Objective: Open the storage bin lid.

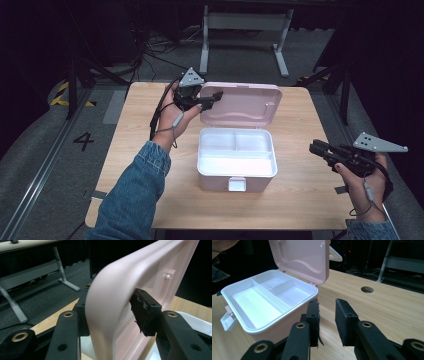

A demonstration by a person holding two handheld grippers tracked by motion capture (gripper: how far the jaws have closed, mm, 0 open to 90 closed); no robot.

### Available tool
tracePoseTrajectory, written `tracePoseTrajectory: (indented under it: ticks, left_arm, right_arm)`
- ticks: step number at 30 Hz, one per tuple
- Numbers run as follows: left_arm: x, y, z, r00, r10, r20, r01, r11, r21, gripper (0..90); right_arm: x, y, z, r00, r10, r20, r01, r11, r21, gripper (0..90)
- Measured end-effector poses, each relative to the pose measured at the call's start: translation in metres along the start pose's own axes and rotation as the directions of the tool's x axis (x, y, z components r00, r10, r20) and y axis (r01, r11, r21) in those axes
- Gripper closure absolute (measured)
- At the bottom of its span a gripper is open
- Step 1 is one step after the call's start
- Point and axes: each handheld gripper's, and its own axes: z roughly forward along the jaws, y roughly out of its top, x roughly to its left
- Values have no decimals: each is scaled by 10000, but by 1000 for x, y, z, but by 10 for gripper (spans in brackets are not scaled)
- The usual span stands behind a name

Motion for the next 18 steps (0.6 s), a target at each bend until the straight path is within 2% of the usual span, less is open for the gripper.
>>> tracePoseTrajectory:
  ticks: [5,11,14,18]
  left_arm:
    - [7,0,9,9999,-76,-118,77,9999,82,528]
    - [15,-4,22,9988,-410,-264,416,9989,202,489]
    - [19,-8,27,9971,-720,-244,726,9971,242,470]
    - [25,-11,34,9968,-757,-275,768,9961,425,444]
  right_arm:
    - [-1,-1,0,10000,-2,42,2,10000,58,738]
    - [-2,-2,3,10000,-9,26,8,9999,117,738]
    - [-3,-3,4,10000,-1,5,1,9999,170,738]
    - [-4,-4,5,10000,9,9,-9,9998,188,738]
